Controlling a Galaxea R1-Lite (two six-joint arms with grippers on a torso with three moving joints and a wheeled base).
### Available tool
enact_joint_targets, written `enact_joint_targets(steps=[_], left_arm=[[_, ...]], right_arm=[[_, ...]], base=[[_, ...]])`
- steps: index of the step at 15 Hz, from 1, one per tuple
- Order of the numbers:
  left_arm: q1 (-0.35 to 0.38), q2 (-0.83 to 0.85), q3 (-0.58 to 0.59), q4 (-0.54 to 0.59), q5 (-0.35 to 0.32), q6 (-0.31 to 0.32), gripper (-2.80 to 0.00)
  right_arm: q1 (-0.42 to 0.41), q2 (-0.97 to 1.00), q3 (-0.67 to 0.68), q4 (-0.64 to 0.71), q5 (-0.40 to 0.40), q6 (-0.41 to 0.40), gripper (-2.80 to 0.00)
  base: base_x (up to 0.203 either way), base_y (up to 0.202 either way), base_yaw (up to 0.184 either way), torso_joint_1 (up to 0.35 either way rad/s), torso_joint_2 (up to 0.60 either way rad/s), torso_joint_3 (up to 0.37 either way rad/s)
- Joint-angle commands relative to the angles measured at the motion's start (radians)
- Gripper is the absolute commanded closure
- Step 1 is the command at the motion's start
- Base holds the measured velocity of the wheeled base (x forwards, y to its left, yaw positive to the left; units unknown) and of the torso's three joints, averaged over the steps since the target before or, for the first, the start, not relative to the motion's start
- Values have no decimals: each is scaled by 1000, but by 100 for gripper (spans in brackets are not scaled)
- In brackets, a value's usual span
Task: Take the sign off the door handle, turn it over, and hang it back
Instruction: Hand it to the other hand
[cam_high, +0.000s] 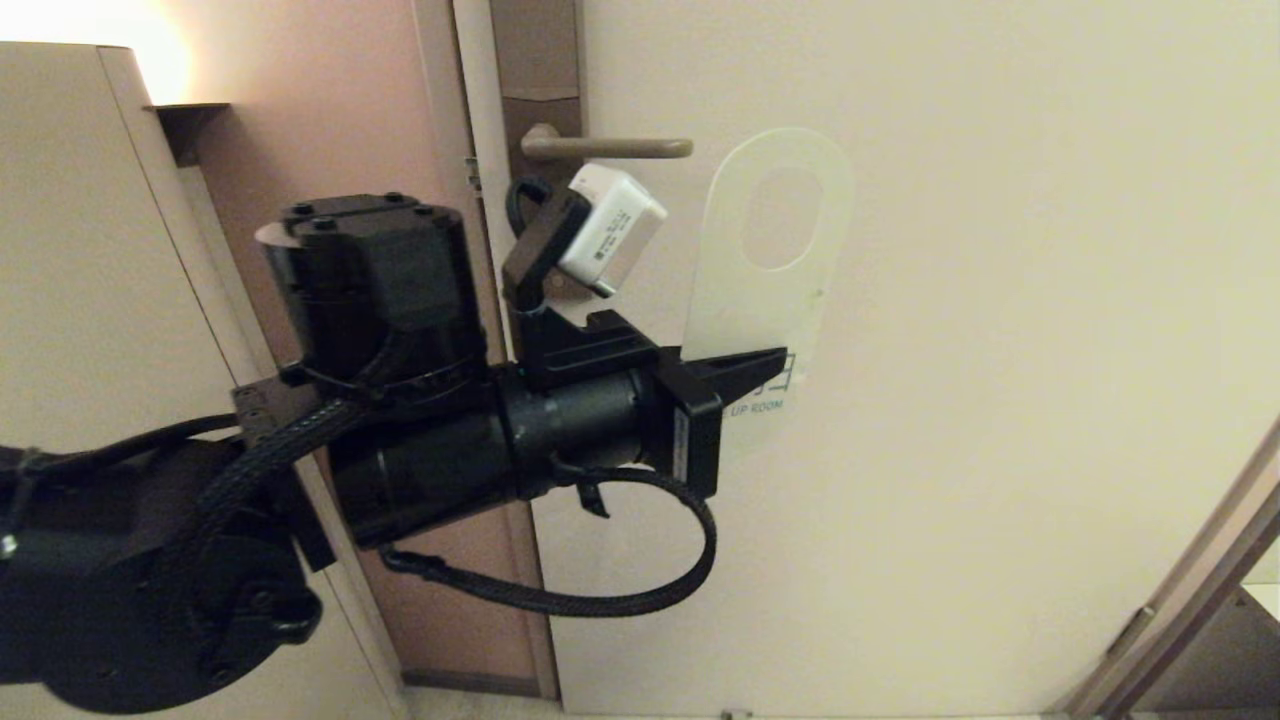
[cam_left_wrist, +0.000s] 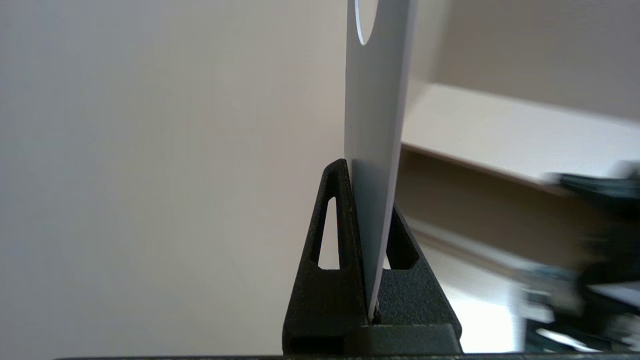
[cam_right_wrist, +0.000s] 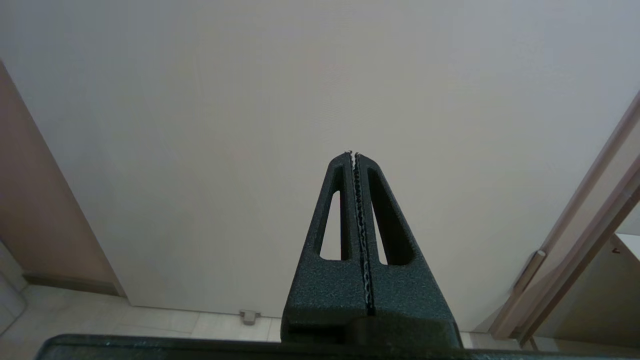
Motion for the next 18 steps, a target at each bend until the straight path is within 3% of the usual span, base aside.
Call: enact_joint_targets(steps=[1,7,11,16,18], left_arm=[[7,-104,78,-4,-32,-41,0],[52,-233,265,23,-160,-73,0],[52,-244,254,27,-295,-190,0],[91,-160,144,29,-390,-229,0],[139,-115,92,30,-470,-230,0]], right_arm=[[0,1,0,0,3,-6,0],[0,1,0,0,6,-23,0],[0,1,0,0,8,-28,0],[0,1,-6,26,11,-28,0],[0,1,-44,97,15,-33,0]], base=[[0,0,0,0,0,0],[0,0,0,0,0,0],[0,0,0,0,0,0],[0,0,0,0,0,0],[0,0,0,0,0,0]])
